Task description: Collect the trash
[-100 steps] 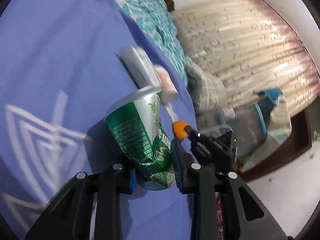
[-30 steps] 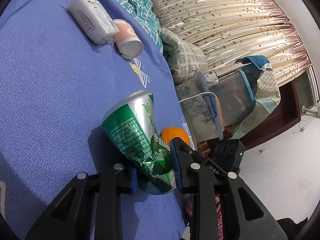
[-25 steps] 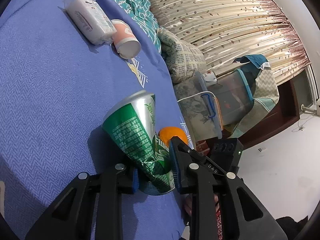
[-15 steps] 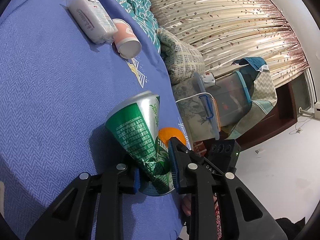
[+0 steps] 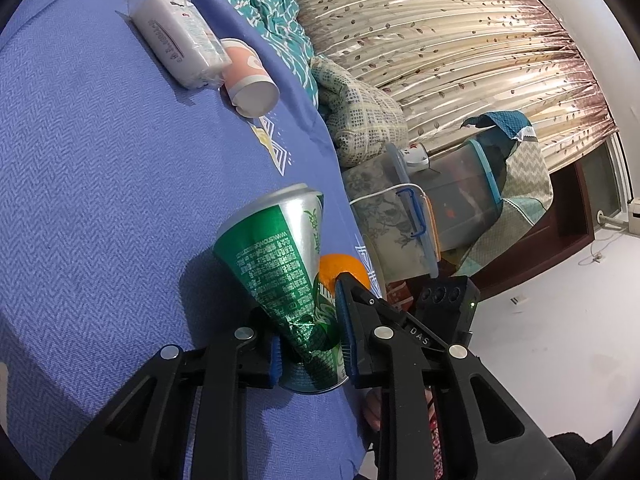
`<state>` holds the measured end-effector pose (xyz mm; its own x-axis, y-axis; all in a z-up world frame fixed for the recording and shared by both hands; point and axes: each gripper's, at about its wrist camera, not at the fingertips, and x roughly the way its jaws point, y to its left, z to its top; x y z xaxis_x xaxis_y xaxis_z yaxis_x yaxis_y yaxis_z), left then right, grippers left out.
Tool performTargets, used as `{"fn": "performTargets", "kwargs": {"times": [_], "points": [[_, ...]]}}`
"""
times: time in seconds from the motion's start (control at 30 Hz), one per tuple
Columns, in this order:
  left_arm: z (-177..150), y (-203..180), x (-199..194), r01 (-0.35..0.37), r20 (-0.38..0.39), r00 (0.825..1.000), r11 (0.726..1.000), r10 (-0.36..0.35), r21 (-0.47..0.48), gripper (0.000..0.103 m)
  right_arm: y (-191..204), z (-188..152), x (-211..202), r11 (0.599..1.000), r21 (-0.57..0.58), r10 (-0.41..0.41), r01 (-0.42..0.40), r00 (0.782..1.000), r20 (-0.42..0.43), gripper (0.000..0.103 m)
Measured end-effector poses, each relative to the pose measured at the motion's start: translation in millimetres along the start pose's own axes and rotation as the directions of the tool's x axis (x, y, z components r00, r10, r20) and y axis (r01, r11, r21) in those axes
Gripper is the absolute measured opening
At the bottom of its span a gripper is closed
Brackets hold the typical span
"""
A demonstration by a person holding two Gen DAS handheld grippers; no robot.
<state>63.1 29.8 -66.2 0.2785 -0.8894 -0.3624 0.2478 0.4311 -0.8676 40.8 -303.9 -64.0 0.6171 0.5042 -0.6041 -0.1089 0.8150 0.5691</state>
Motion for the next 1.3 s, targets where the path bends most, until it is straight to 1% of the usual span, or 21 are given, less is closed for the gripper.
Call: {"fn": "performTargets", "kwargs": {"times": [0.13,0.23,0.3,0.43,0.53,0.67,0.7,0.73,0.77,0.83,0.9,0.97,1.0,1.03,1.07,1.1,1.13,1.17,1.2,1.23,1.3], "points": [[2.7,-10.5,6.6,-0.032,-0.023,0.999,0.999,0.032,0.029,0.021,-7.0,0.5,-2.1,0.999,0.035,0.012,-0.012,1.000,0.003,0.013],[8.7,-25.5,19.5,-0.018,-0.057,0.998,0.999,0.020,0.047,0.021,-18.3,2.9,-5.1,0.995,0.097,0.031,-0.030,0.999,-0.006,0.013],[13.6,-42.5,32.2,-0.015,-0.078,0.997,0.996,0.022,0.085,0.020,-25.2,6.8,-15.7,0.994,0.108,0.021,-0.022,1.000,0.012,0.013],[23.4,-77.7,72.6,0.010,-0.144,0.989,0.988,0.013,0.153,0.020,-42.4,17.0,-52.7,0.995,0.103,-0.021,0.012,0.996,0.087,0.013],[25.5,-107.8,120.3,0.032,-0.220,0.975,0.978,0.015,0.207,0.020,-70.2,24.5,-87.1,0.990,0.131,-0.079,0.059,0.986,0.150,0.013],[22.8,-155.2,203.5,0.061,-0.335,0.941,0.955,0.042,0.291,0.020,-121.9,33.5,-137.0,0.969,0.199,-0.189,0.144,0.955,0.228,0.013],[20.5,-169.9,229.7,0.068,-0.364,0.930,0.946,0.054,0.316,0.020,-139.2,36.5,-152.6,0.960,0.226,-0.219,0.163,0.943,0.251,0.013],[18.6,-178.8,246.4,0.071,-0.381,0.922,0.941,0.065,0.331,0.020,-155.0,39.6,-166.4,0.951,0.252,-0.247,0.179,0.931,0.269,0.013],[15.4,-192.6,271.7,0.075,-0.405,0.911,0.932,0.081,0.356,0.020,-169.3,42.4,-178.5,0.942,0.276,-0.271,0.193,0.920,0.283,0.013],[9.7,-215.1,312.5,0.079,-0.433,0.894,0.912,0.113,0.402,0.020,-201.6,49.5,-202.9,0.917,0.324,-0.332,0.232,0.895,0.297,0.013],[5.6,-236.6,350.7,0.078,-0.443,0.885,0.894,0.142,0.441,0.020,-231.1,58.5,-220.6,0.886,0.360,-0.402,0.291,0.870,0.286,0.013],[3.5,-258.6,391.1,0.062,-0.434,0.884,0.876,0.174,0.478,0.021,-252.9,65.6,-228.1,0.860,0.386,-0.450,0.334,0.853,0.265,0.016],[2.7,-267.4,409.8,0.042,-0.415,0.888,0.865,0.196,0.500,0.030,-268.1,70.5,-229.5,0.846,0.398,-0.471,0.356,0.848,0.242,0.016],[2.9,-272.4,422.9,0.029,-0.405,0.890,0.860,0.210,0.510,0.043,-276.6,73.8,-228.0,0.842,0.401,-0.471,0.359,0.853,0.224,0.017],[1.6,-277.1,439.8,-0.002,-0.389,0.890,0.853,0.240,0.522,0.074,-287.8,76.2,-225.7,0.839,0.411,-0.463,0.356,0.864,0.198,0.020],[0.2,-278.5,451.0,-0.053,-0.360,0.889,0.845,0.283,0.533,0.081,-301.8,77.6,-222.3,0.832,0.442,-0.442,0.334,0.881,0.166,0.024],[-1.6,-279.4,457.5,-0.072,-0.354,0.886,0.844,0.298,0.531,0.080,-311.9,76.5,-221.1,0.822,0.481,-0.422,0.306,0.893,0.153,0.047],[-3.5,-279.4,461.2,-0.067,-0.368,0.881,0.849,0.297,0.524,0.080,-318.8,72.2,-222.7,0.811,0.519,-0.405,0.270,0.899,0.165,0.076],[-4.5,-277.6,462.0,-0.058,-0.383,0.877,0.854,0.291,0.517,0.080,-321.4,72.4,-224.7,0.810,0.525,-0.409,0.262,0.893,0.185,0.079],[-5.7,-273.8,455.2,-0.053,-0.382,0.878,0.852,0.288,0.521,0.080,-319.2,70.9,-227.5,0.813,0.516,-0.423,0.270,0.883,0.204,0.079],[-5.3,-268.8,441.6,-0.054,-0.361,0.886,0.836,0.292,0.545,0.080,-309.6,68.2,-234.3,0.826,0.486,-0.436,0.286,0.870,0.228,0.077]]}}
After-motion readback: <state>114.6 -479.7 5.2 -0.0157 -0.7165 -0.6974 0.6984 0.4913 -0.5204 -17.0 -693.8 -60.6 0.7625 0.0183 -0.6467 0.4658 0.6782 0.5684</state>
